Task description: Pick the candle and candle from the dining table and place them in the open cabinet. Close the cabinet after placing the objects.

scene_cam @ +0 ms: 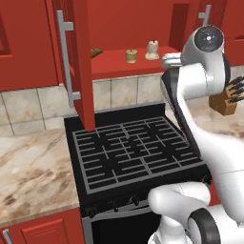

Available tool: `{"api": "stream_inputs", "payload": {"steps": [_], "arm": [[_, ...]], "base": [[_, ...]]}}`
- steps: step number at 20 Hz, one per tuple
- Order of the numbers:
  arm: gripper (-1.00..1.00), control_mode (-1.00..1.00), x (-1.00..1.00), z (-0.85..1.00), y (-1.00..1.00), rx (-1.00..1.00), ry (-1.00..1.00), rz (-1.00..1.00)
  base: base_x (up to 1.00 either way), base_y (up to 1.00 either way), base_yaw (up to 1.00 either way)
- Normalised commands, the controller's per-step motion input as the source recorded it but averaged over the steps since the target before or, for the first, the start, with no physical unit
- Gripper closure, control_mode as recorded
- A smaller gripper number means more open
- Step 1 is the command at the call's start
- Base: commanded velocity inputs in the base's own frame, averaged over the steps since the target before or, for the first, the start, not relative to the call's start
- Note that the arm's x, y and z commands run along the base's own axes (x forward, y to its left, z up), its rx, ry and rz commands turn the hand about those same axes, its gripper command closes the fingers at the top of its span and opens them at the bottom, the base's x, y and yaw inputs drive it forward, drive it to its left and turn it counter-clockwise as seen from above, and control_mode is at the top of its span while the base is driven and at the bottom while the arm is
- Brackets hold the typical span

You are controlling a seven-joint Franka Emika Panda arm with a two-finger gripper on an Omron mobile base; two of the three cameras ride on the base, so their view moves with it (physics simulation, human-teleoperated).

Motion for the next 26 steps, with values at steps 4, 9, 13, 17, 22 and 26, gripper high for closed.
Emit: {"api": "stream_inputs", "payload": {"steps": [4, 9, 13, 17, 22, 26], "arm": [[-1.00, -1.00, 0.96, -0.08, 0.62, 0.00, 0.00, -0.33], [-1.00, -1.00, 0.56, 0.00, 0.26, 0.02, 0.02, -0.11], [-1.00, -1.00, 0.71, 0.00, 0.00, 0.08, 0.01, 0.01], [-1.00, -1.00, 0.53, 0.00, 0.00, 0.17, 0.00, 0.11], [-1.00, -1.00, 0.69, -0.05, 0.00, 0.24, -0.02, 0.17], [-1.00, -1.00, 0.62, -0.09, 0.00, 0.23, -0.06, 0.17]], "base": [[0.00, 0.00, 0.00], [0.00, 0.00, 0.00], [0.00, 0.00, 0.00], [0.00, 0.00, 0.00], [0.00, 0.00, 0.00], [0.00, 0.00, 0.00]]}}
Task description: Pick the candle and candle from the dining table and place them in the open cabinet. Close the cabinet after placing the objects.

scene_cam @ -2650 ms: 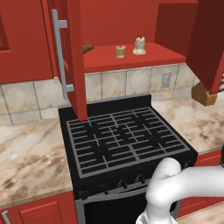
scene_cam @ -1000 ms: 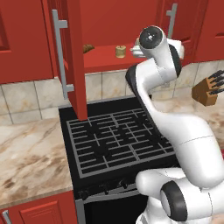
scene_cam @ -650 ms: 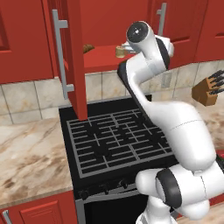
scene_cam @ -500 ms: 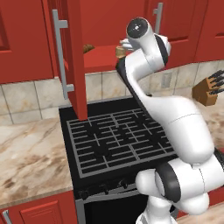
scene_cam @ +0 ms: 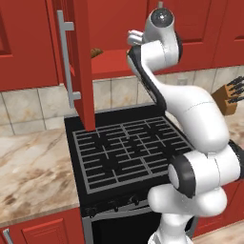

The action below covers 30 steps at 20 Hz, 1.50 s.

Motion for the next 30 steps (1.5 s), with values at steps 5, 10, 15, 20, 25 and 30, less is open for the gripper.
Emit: {"api": "stream_inputs", "payload": {"steps": [5, 10, 15, 20, 25, 30], "arm": [[-1.00, -1.00, 0.51, -0.09, 0.00, 0.19, -0.06, 0.16], [-1.00, -1.00, 0.22, -0.07, 0.00, 0.14, -0.10, 0.13], [-1.00, -1.00, -0.51, 0.05, -0.01, 0.05, -0.02, 0.02], [-1.00, -1.00, -1.00, 0.31, -0.08, -0.13, 0.01, -0.04], [-1.00, -1.00, -0.42, 0.09, 0.00, -0.18, 0.05, 0.02], [-1.00, -1.00, 0.63, -0.19, 0.06, -0.06, -0.12, 0.27]], "base": [[0.00, 0.00, 0.00], [0.00, 0.00, 0.00], [0.00, 0.00, 0.00], [0.00, 0.00, 0.00], [0.00, 0.00, 0.00], [0.00, 0.00, 0.00]]}}
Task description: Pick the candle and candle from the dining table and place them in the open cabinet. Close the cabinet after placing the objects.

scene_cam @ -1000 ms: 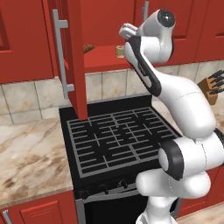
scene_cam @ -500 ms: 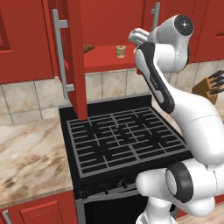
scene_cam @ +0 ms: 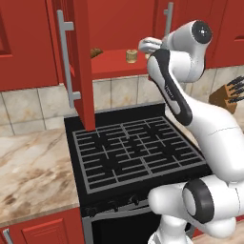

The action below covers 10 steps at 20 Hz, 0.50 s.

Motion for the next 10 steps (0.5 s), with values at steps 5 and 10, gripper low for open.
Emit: {"api": "stream_inputs", "payload": {"steps": [5, 10], "arm": [[-1.00, -1.00, 0.98, -0.11, -0.11, 0.00, -0.24, 0.36], [-1.00, -1.00, 0.84, 0.00, -0.18, 0.00, -0.15, 0.33]], "base": [[0.00, 0.00, 0.00], [0.00, 0.00, 0.00]]}}
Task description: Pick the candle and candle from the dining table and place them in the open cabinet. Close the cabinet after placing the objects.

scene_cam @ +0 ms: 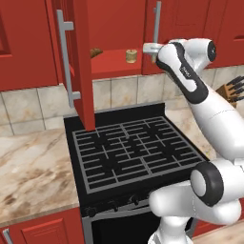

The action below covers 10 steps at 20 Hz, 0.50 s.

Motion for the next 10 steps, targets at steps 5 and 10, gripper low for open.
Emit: {"api": "stream_inputs", "payload": {"steps": [5, 10], "arm": [[-1.00, -1.00, 0.48, 0.00, -0.17, -0.03, -0.01, 0.06], [-1.00, -1.00, -0.28, 0.00, -0.03, -0.13, 0.00, -0.22]], "base": [[0.00, 0.00, 0.00], [0.00, 0.00, 0.00]]}}
